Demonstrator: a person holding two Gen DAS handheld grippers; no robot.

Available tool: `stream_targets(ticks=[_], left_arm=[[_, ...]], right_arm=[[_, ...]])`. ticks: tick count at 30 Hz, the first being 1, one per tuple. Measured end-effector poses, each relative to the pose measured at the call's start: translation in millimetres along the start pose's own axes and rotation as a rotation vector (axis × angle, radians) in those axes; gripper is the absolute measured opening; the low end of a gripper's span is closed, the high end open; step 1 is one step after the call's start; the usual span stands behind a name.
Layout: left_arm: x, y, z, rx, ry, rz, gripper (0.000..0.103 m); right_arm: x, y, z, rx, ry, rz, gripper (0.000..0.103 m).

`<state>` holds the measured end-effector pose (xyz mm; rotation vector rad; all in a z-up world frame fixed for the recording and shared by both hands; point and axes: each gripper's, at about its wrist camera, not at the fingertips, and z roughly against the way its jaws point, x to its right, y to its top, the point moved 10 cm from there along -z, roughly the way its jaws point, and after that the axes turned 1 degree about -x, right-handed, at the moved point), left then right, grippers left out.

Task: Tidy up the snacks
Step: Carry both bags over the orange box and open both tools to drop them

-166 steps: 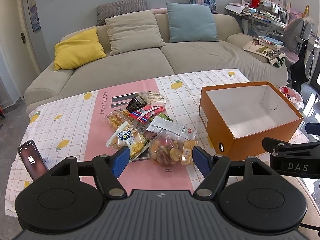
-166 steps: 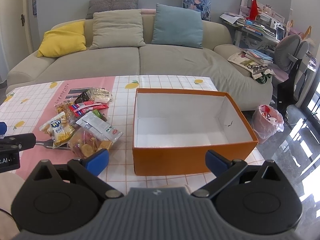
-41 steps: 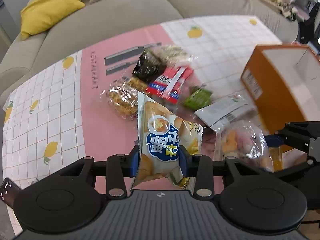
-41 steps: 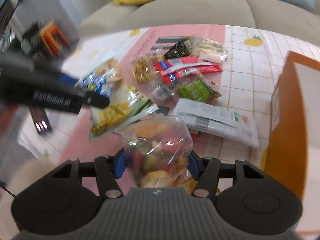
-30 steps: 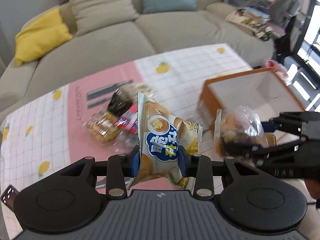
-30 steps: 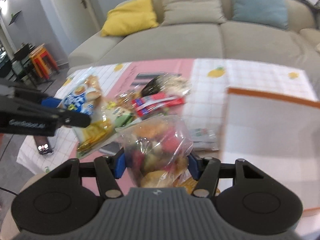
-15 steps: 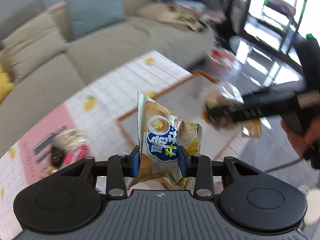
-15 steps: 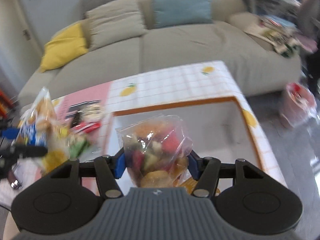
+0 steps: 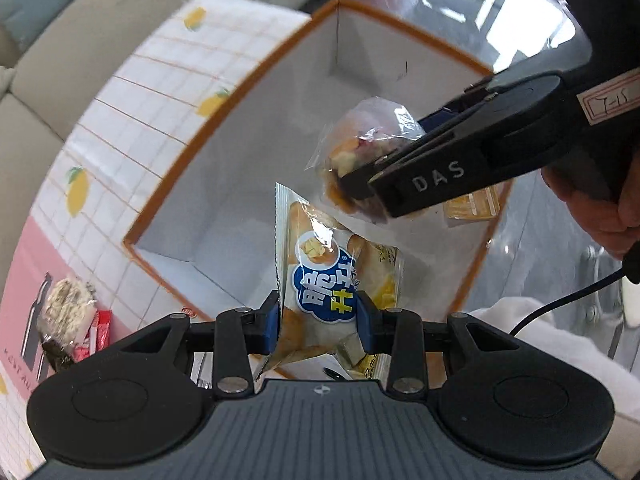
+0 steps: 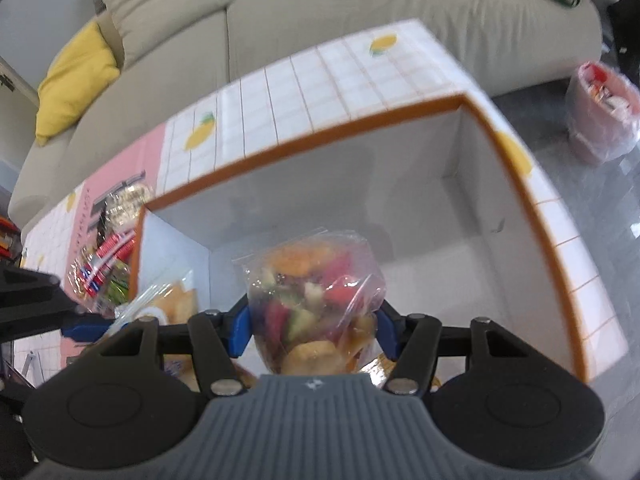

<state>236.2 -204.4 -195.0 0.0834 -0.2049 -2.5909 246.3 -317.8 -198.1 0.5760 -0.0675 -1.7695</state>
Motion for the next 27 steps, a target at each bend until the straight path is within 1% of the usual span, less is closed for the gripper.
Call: stream_targets(ticks=[3,6,10,13,16,17,20,24,27], left_arm=[[0,0,-20,-0.055,-0.033,-0.031,0.042],[-1,0,-38,-0.101,-0.030,-0.074,0.043],[-1,-4,-54,-0.145,-0.054,-0.089,0.044],[-2,-9,-63,-0.164,-0.068,-0.098,0.050],[-5,-12,-67,-0.160,-0.067,-0.096,0.058],[-6,-13,-66,-0.155,-0.069,-0.093,0.061],[-5,-13,-59,-0.127,-0.062,-0.086,0.069],[-5,-17,-45,-0.103,-0.060,-0.077,0.070],[-9,-22,-29,-0.070,-0.051,-0.062,0.070]], right_arm=[[2,-2,-24,-0.053,0.002,-0.008,0.059],[6,-8,-40,-0.106,0.004,-0.017,0.059],[9,-19,-56,-0.177,0.005,-0.047,0.059],[12,-25,-64,-0.213,-0.009,-0.063,0.060],[11,-28,-66,-0.221,-0.006,-0.062,0.061],[11,-28,-66,-0.221,-0.009,-0.060,0.064],[10,-30,-66,-0.226,-0.020,-0.056,0.066],[10,-31,-62,-0.230,-0.037,-0.063,0.068],[6,-31,-48,-0.217,-0.039,-0.063,0.069]])
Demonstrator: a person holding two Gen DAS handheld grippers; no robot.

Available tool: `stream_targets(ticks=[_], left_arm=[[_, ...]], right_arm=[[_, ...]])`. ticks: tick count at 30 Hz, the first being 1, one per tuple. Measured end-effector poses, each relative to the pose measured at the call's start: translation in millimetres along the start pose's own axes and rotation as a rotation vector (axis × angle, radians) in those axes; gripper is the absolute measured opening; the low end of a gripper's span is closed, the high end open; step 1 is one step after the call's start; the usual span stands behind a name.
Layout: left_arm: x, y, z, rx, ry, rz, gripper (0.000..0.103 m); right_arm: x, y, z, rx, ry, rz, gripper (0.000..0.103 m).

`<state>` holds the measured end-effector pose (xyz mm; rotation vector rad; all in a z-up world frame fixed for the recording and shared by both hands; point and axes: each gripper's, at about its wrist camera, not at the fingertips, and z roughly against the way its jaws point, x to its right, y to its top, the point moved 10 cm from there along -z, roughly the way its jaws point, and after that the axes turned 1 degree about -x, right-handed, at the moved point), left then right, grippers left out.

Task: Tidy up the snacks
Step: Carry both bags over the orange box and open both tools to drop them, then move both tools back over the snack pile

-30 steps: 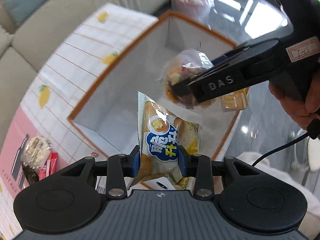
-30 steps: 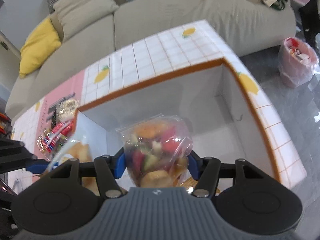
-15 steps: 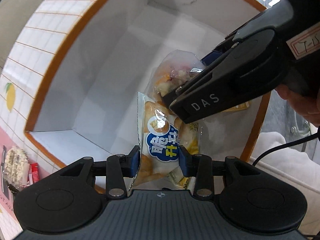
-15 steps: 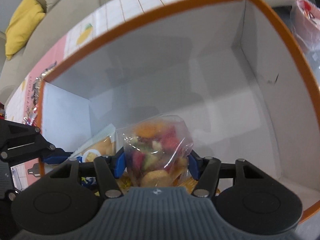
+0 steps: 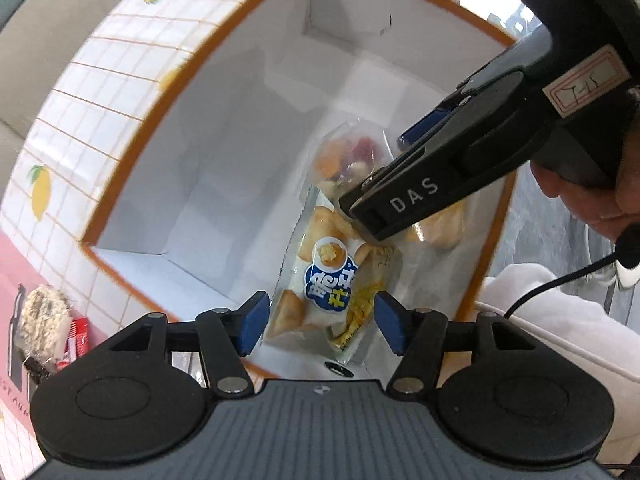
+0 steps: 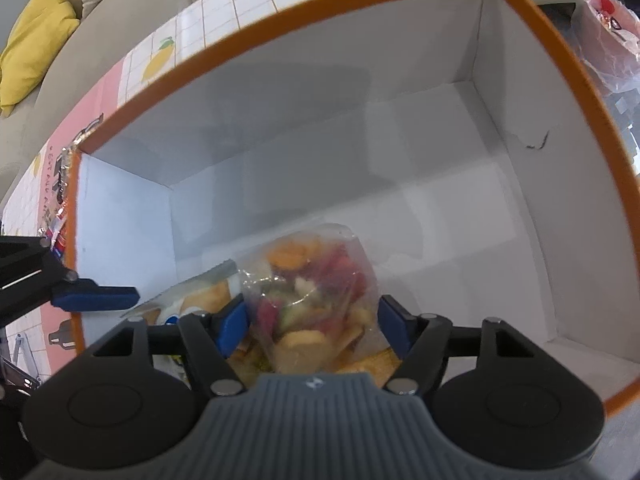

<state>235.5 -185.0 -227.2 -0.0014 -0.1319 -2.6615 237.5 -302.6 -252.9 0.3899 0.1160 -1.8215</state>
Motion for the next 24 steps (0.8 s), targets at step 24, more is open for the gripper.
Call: stream_targets(ticks=[24], left_arm=[[-17,-89,175,0.501,0.251,0.522,0.070]], right_arm=[[-99,-57,141,0.456,0.068,0.171,0.062]])
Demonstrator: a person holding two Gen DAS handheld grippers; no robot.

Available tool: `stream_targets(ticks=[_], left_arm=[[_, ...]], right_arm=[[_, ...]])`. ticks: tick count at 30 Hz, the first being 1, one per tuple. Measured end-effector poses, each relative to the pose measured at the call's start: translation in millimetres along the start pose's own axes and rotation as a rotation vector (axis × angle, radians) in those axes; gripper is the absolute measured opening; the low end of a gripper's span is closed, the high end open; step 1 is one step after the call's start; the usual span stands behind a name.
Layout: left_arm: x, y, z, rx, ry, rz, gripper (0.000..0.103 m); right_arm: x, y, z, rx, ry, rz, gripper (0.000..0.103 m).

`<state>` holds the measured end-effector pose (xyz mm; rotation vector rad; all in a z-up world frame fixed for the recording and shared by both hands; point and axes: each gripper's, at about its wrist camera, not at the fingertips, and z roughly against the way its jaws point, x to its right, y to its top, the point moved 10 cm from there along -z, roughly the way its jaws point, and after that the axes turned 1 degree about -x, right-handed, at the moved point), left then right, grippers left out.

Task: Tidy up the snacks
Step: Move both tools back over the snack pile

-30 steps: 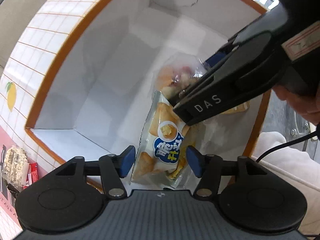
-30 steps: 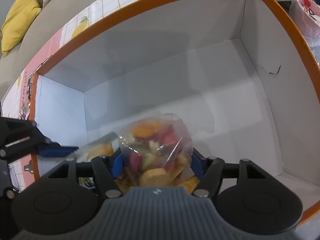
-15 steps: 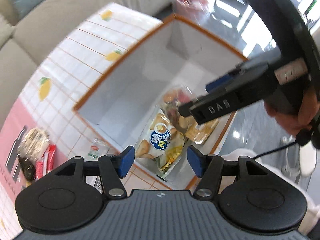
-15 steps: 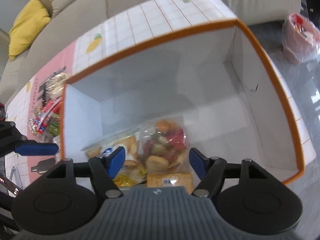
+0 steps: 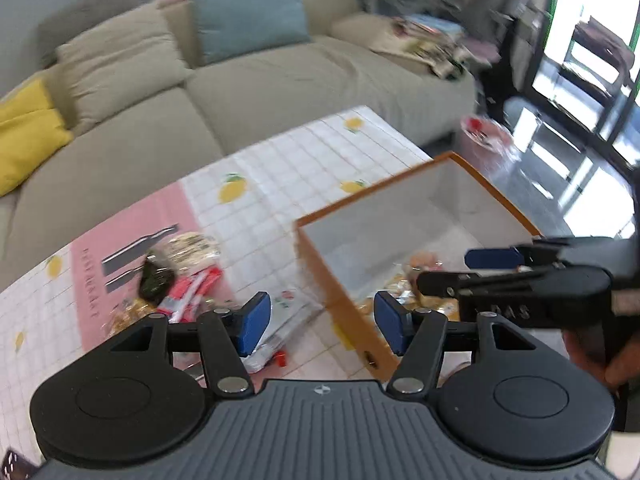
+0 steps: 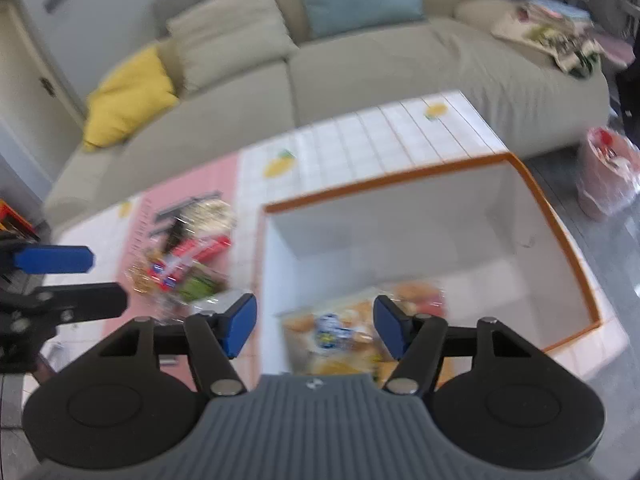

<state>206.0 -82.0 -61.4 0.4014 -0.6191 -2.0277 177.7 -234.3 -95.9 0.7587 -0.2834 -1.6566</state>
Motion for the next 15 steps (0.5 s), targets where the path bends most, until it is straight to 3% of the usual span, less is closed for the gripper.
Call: stream_targets(ticks=[4,8,15], left_arm=[[-24,-14,17,0.017,0.036,0.051,0.070],[-47,-36,11,-0.022,0.064,0.064,0.070],[-83,-61,-4,-0.091,0.084,0.017,0.070]], right_arm=[[-37,-15,6,0.072,0.042,0.032,0.057],[-74,-28,0,0.115,0.075,0.084,0.052],[-119,-44,-45,0.066,0.117,0.204,0.048]])
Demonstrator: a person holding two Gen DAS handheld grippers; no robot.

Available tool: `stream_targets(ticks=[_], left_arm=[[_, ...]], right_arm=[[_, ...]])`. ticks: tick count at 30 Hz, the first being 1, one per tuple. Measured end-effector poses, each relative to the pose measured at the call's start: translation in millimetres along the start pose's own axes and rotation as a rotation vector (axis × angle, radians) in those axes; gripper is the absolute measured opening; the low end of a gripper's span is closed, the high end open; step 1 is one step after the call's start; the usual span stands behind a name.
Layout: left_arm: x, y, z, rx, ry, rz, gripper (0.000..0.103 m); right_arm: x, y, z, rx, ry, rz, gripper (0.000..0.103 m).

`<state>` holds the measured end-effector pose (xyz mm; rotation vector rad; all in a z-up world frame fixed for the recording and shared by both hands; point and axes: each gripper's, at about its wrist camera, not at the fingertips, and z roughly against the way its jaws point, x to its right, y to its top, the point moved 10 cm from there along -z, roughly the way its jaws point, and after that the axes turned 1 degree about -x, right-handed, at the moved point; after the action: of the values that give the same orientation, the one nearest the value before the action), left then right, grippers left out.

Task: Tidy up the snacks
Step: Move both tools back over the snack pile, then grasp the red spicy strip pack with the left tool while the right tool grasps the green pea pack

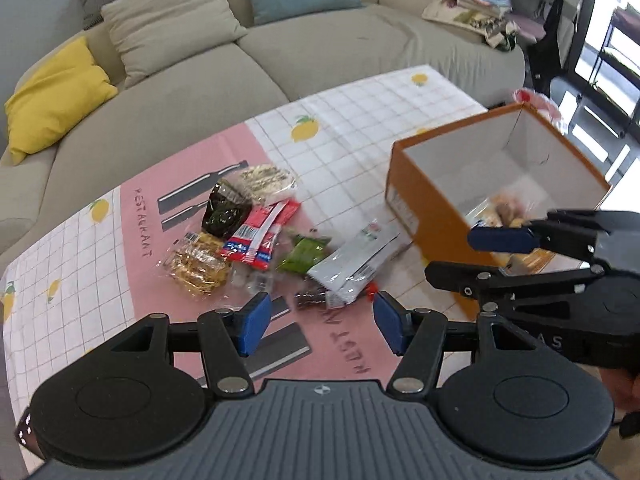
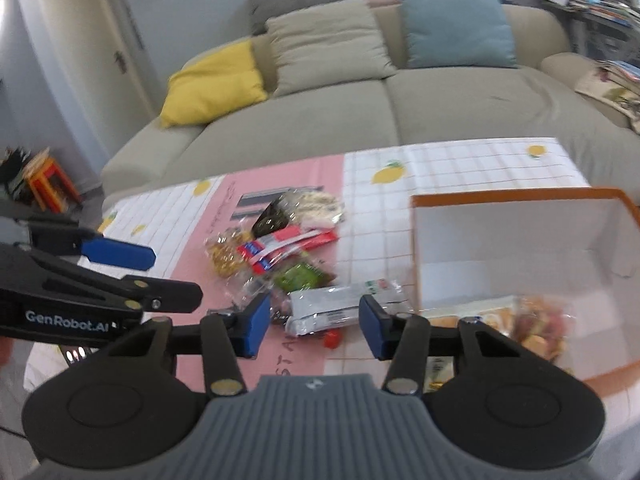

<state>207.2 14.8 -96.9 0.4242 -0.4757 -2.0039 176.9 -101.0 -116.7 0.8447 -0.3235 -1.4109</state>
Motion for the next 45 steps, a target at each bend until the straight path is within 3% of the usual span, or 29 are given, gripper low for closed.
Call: stream_targets(ticks=[8,17,23,25,29,37,41,44,45], left_arm=[[-44,15,-44,-0.049,-0.039,0.005,0.070],[-63,31,-119,-0.111,-0.063,-0.145,0.073],[-76,40,-168,-0.176,-0.063,-0.161,0.074],[-78,40,-180,-0.194,-0.065,-0.170,0.074],[-78,40,-198,-0.214,-0.088,-0.190,0.079],[-78,46,-217,-0.223,-0.122,-0.145,0.077],[-70,45,-224,-0.225,-0.102,-0.204,0.079],[-69,45,-229,-0.224,-0.086,-0.220,0.077],[-70,45,-230,-0.222,-0.086,-0.207,0.069]], right_arm=[[-11,11,-63,-0.092,0.012,0.083,0.048],[-15,19,-153,-0.236,0.018,0.211,0.048],[-17,19,-191,-0.307,0.026,0.272,0.057],[-18,17,-200,-0.328,0.033,0.288,0.057],[-24,15,-215,-0.351,0.043,0.329,0.068],[-33,9,-234,-0.373,0.032,0.415,0.069],[-28,7,-237,-0.381,0.032,0.414,0.069],[-21,8,-237,-0.385,0.024,0.398,0.060],[-20,9,-237,-0.384,0.029,0.392,0.055]])
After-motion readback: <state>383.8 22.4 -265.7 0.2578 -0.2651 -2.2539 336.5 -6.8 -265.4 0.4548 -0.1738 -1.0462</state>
